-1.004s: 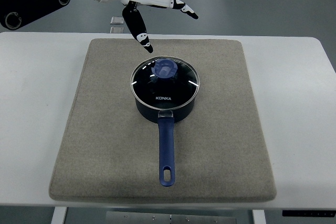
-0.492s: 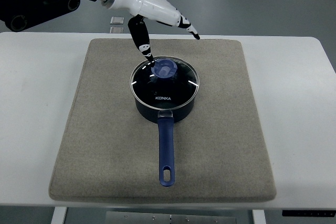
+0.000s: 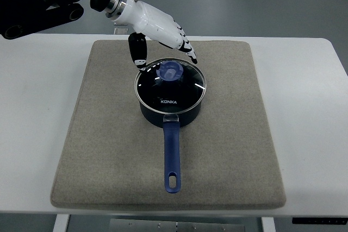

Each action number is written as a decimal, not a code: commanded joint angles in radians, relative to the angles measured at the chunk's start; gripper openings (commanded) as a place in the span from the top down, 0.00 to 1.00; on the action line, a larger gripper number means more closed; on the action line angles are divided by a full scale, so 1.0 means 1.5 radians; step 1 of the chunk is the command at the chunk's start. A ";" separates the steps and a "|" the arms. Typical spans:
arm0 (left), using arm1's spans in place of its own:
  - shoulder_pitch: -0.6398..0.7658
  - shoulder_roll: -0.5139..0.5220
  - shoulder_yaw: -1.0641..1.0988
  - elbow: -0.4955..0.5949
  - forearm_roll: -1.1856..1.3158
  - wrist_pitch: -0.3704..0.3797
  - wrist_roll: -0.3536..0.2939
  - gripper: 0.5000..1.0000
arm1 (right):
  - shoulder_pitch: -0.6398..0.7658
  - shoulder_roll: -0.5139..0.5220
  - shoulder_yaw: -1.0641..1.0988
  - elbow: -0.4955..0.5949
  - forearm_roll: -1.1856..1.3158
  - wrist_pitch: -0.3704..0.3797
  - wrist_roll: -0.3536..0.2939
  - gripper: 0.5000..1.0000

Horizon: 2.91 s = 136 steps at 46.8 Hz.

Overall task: Open pot lid and place left with left hand
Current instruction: 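Lower the left hand onto the blue knob of the lid, then close the left hand's fingers around the blue knob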

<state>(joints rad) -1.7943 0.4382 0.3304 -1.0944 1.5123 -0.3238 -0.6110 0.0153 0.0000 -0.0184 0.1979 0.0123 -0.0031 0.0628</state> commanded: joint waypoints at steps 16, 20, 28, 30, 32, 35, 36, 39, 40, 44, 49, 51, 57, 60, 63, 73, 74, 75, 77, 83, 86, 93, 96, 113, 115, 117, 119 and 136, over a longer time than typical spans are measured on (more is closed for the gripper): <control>0.010 0.001 0.000 -0.006 -0.001 -0.036 0.000 0.08 | 0.000 0.000 0.000 0.000 0.000 0.000 0.000 0.17; 0.011 0.003 0.000 -0.006 -0.002 -0.037 0.000 0.08 | 0.000 0.000 0.000 0.000 0.000 0.000 0.000 0.17; 0.020 0.003 0.001 -0.004 -0.002 -0.036 0.000 0.08 | 0.000 0.000 0.000 0.000 0.000 0.000 0.000 0.17; 0.023 0.003 0.000 -0.004 -0.002 -0.036 0.000 0.08 | 0.000 0.000 0.000 0.000 0.000 0.000 0.000 0.17; 0.023 0.002 0.000 -0.003 -0.002 -0.036 0.000 0.08 | 0.000 0.000 0.000 0.000 0.000 0.000 0.000 0.17; 0.027 0.000 -0.001 -0.003 -0.003 -0.036 0.000 0.08 | 0.000 0.000 0.000 0.000 0.000 0.000 0.000 0.17; 0.028 0.000 -0.001 -0.003 -0.003 -0.036 0.000 0.08 | 0.000 0.000 0.000 0.000 0.000 0.000 0.000 0.17; 0.030 0.000 -0.002 -0.001 -0.005 -0.035 0.000 0.08 | 0.000 0.000 0.000 0.000 0.000 0.000 0.000 0.17; 0.030 0.000 -0.002 -0.001 -0.005 -0.035 0.000 0.08 | 0.000 0.000 0.000 0.000 0.000 0.000 0.000 0.17; 0.035 -0.002 -0.003 0.001 -0.006 -0.032 0.000 0.08 | 0.000 0.000 0.000 0.000 0.000 0.000 0.000 0.17; 0.044 -0.004 -0.004 0.012 -0.008 -0.027 0.000 0.07 | 0.000 0.000 0.000 0.000 0.000 0.000 0.000 0.17; 0.044 -0.005 -0.004 0.015 -0.008 -0.027 0.000 0.07 | 0.000 0.000 0.000 0.000 0.000 0.000 0.000 0.17; 0.048 -0.006 -0.006 0.017 -0.008 -0.019 0.000 0.06 | 0.000 0.000 0.000 0.000 0.000 0.000 0.000 0.17; 0.049 -0.006 -0.006 0.017 -0.008 -0.008 0.000 0.05 | 0.000 0.000 0.000 0.000 0.000 0.000 0.000 0.17; 0.054 -0.007 -0.006 0.017 -0.008 -0.003 0.000 0.05 | 0.000 0.000 0.000 0.000 0.000 0.000 0.000 0.17; 0.057 -0.008 -0.006 0.018 -0.009 -0.002 0.000 0.05 | 0.000 0.000 0.000 0.000 0.000 0.000 0.000 0.17; 0.058 -0.008 -0.006 0.019 -0.009 -0.001 0.000 0.05 | 0.000 0.000 0.000 0.000 0.000 0.000 0.000 0.17; 0.058 -0.009 -0.006 0.020 -0.009 0.000 0.000 0.05 | 0.000 0.000 0.000 0.000 0.000 0.000 0.000 0.17; 0.061 -0.014 -0.007 0.026 -0.012 0.002 0.000 0.05 | 0.000 0.000 0.000 0.000 0.000 0.000 0.000 0.17; 0.070 -0.022 -0.007 0.045 -0.030 0.027 0.000 0.02 | 0.000 0.000 0.000 0.000 0.000 0.000 0.000 0.17; 0.071 -0.022 -0.006 0.046 -0.031 0.030 0.000 0.02 | 0.000 0.000 0.000 0.000 0.000 0.000 0.000 0.17; 0.072 -0.022 -0.003 0.045 -0.030 0.030 0.000 0.02 | 0.000 0.000 0.000 0.000 0.000 0.000 0.000 0.17; 0.071 -0.023 -0.003 0.045 -0.030 0.030 0.000 0.03 | 0.000 0.000 0.000 0.000 0.000 0.000 0.000 0.17; 0.073 -0.036 -0.002 0.051 -0.030 0.031 0.000 0.07 | 0.000 0.000 0.000 0.000 0.000 0.000 0.000 0.17; 0.076 -0.038 -0.002 0.055 -0.030 0.031 0.000 0.07 | 0.000 0.000 0.000 0.000 0.000 0.000 0.000 0.17; 0.079 -0.041 -0.003 0.058 -0.030 0.031 0.000 0.07 | 0.000 0.000 0.000 0.000 0.000 0.000 0.000 0.17; 0.081 -0.043 -0.003 0.058 -0.030 0.031 0.000 0.07 | 0.000 0.000 0.000 0.000 0.000 0.000 0.000 0.17; 0.084 -0.051 -0.003 0.072 -0.028 0.031 0.000 0.13 | 0.000 0.000 0.000 0.000 0.000 0.000 0.000 0.17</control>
<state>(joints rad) -1.6691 0.3641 0.3252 -0.9956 1.4702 -0.2776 -0.6110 0.0153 0.0000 -0.0184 0.1979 0.0123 -0.0031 0.0629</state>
